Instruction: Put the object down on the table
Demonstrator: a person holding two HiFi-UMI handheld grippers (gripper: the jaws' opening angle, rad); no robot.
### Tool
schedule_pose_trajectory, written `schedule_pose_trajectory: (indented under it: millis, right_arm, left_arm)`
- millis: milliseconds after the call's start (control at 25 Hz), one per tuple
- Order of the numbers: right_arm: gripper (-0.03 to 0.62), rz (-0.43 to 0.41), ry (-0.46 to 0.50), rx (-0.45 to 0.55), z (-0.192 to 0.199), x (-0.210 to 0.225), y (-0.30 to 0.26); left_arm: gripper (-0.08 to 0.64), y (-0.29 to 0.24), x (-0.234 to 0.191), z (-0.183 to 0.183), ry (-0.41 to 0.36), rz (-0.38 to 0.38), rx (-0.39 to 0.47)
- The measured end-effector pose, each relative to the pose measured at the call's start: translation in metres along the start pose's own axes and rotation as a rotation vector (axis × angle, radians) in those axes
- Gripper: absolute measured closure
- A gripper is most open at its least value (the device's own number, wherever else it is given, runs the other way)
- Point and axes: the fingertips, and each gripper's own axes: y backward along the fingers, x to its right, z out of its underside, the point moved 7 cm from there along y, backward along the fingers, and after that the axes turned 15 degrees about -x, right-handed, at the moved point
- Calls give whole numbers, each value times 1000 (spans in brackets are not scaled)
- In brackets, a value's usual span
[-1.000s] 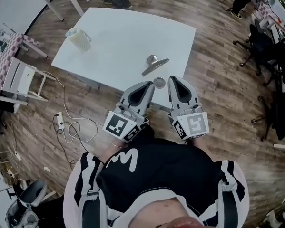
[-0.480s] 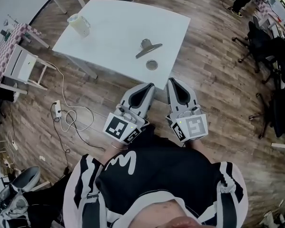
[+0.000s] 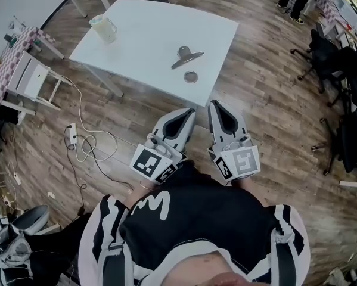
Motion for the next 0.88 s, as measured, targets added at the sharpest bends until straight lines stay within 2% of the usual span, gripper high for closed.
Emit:
schedule_pose_trajectory:
  millis: [200,520,680,880]
  right_arm:
    - [574,-10,-7,-2,7,-9,10]
    - [574,-3,10,9,6,-29,25]
    - [574,8,-33,2,15,-57,36]
    - [574,5,-24,-11,30,-103,61]
  left_arm:
    - [557,15,8,11,21,-18,-1]
    - [557,36,17,17,24,3,10]
    - [557,67,25,23,34,-4,5]
    - [557,119,39,31,15,-14,-2]
